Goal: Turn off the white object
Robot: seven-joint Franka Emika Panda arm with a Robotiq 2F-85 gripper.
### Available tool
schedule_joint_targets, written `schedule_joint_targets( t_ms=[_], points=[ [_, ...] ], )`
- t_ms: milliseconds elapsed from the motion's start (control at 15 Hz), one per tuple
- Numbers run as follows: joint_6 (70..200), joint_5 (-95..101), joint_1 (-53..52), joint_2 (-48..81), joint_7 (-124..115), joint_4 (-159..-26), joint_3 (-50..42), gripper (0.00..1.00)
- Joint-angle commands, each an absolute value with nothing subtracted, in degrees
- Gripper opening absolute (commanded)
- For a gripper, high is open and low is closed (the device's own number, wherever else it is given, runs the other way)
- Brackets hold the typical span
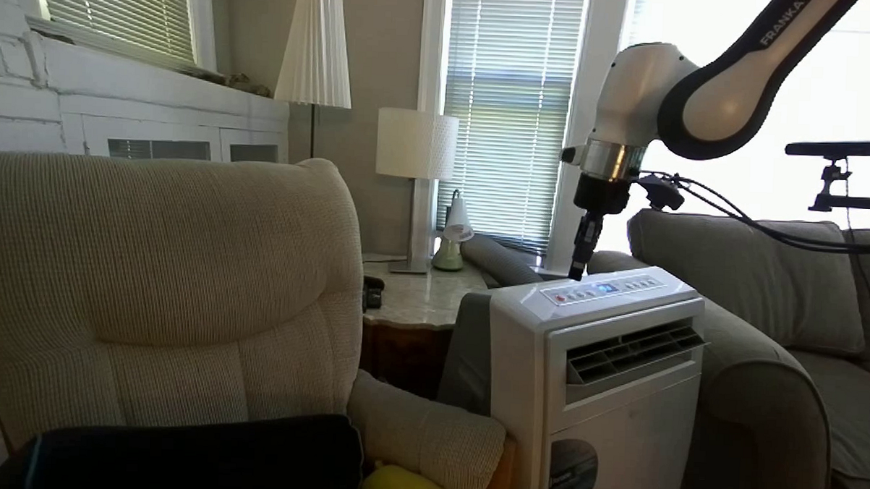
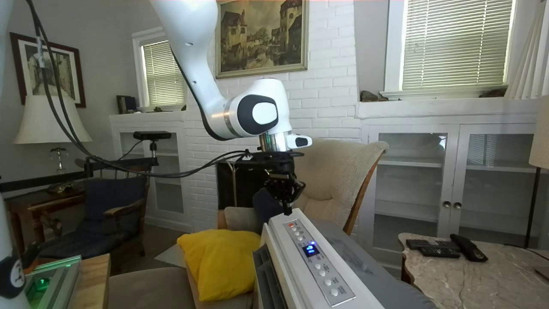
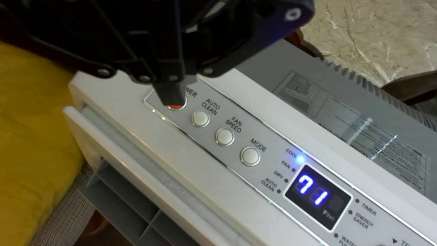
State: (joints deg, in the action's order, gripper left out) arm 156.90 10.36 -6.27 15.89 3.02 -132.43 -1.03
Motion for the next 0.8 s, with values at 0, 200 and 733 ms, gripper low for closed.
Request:
schedule_joint_targets(
  t_ms=[0, 200, 733],
  points=[
    [156.71, 12.41, -6.8, 18.37, 0.29, -130.38, -1.41, 0.0],
    [156.29, 11.54, -6.75, 19.03, 0.8, -130.1, -0.92, 0.0],
    [157.34, 11.4, -6.85, 20.17, 0.85, -129.94, -0.9, 0.0]
  ],
)
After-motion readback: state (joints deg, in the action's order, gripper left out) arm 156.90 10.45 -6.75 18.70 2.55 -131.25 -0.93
